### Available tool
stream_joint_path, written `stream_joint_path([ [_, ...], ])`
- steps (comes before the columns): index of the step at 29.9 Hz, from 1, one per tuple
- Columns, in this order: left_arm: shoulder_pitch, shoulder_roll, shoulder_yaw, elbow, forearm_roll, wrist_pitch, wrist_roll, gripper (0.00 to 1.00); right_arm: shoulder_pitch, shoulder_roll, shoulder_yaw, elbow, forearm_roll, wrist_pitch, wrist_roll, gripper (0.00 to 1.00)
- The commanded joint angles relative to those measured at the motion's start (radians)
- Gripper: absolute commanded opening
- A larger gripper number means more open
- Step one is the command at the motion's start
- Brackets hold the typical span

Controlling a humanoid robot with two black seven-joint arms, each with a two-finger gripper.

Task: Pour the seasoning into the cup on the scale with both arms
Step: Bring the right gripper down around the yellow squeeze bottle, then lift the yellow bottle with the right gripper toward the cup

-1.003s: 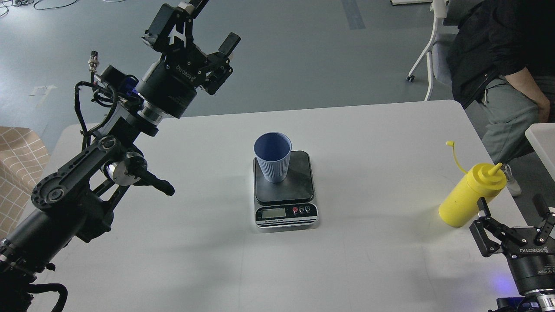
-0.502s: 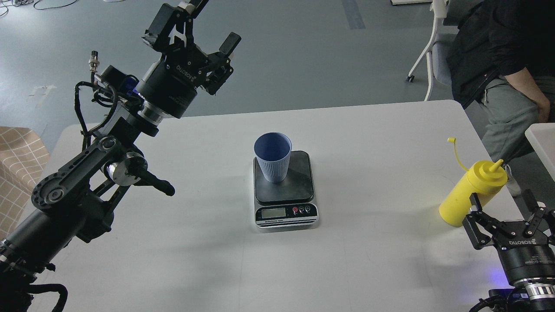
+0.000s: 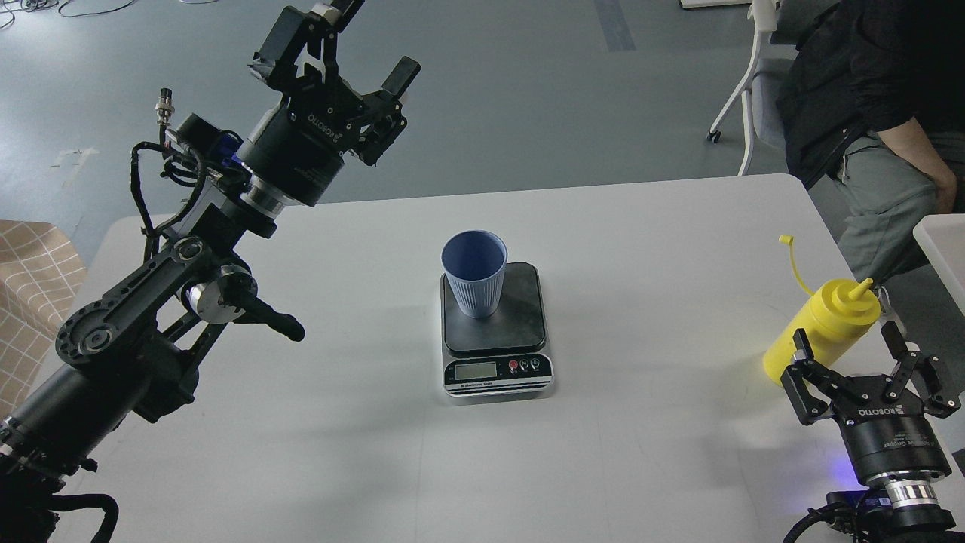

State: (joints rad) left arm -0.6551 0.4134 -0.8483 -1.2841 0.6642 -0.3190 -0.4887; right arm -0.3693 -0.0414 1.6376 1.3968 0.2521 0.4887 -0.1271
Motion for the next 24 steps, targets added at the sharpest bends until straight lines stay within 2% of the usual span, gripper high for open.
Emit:
stream_joint_path([
  [1, -0.001, 0.002, 0.000, 0.000, 0.000, 0.000, 0.000, 0.98, 0.030, 0.000, 0.001, -0.047, -0.004, 0.000, 0.000, 1.00],
  [12, 0.000, 0.004, 0.002, -0.012, 0.000, 0.000, 0.000, 0.98, 0.115, 0.018, 0.004, -0.140, -0.069, 0.000, 0.001, 0.99],
  [15, 0.002, 0.004, 0.002, -0.020, 0.000, 0.000, 0.000, 0.98, 0.130, 0.020, 0.005, -0.153, -0.097, 0.000, 0.001, 0.96],
  [16, 0.002, 0.004, 0.002, -0.020, 0.000, -0.002, 0.000, 0.98, 0.132, 0.024, 0.007, -0.151, -0.111, 0.000, 0.003, 0.90],
  [18, 0.002, 0.004, 0.002, -0.020, 0.000, -0.002, 0.000, 0.98, 0.132, 0.024, 0.007, -0.151, -0.111, 0.000, 0.003, 0.90],
  [19, 0.002, 0.004, 0.002, -0.020, 0.002, -0.002, 0.000, 0.98, 0.135, 0.034, 0.013, -0.148, -0.144, 0.000, 0.026, 0.62],
  [21, 0.006, 0.007, 0.002, -0.020, 0.002, -0.002, 0.000, 0.98, 0.132, 0.034, 0.014, -0.144, -0.190, 0.000, 0.047, 0.47],
  [22, 0.006, 0.007, 0.002, -0.020, 0.002, -0.002, 0.000, 0.98, 0.130, 0.034, 0.018, -0.144, -0.224, 0.000, 0.066, 0.41],
  [23, 0.006, 0.007, 0.002, -0.020, 0.002, -0.002, 0.000, 0.98, 0.130, 0.034, 0.018, -0.144, -0.224, 0.000, 0.066, 0.41],
  [24, 0.006, 0.008, 0.002, -0.020, 0.002, -0.002, 0.000, 0.98, 0.130, 0.034, 0.018, -0.145, -0.250, 0.000, 0.079, 0.34],
])
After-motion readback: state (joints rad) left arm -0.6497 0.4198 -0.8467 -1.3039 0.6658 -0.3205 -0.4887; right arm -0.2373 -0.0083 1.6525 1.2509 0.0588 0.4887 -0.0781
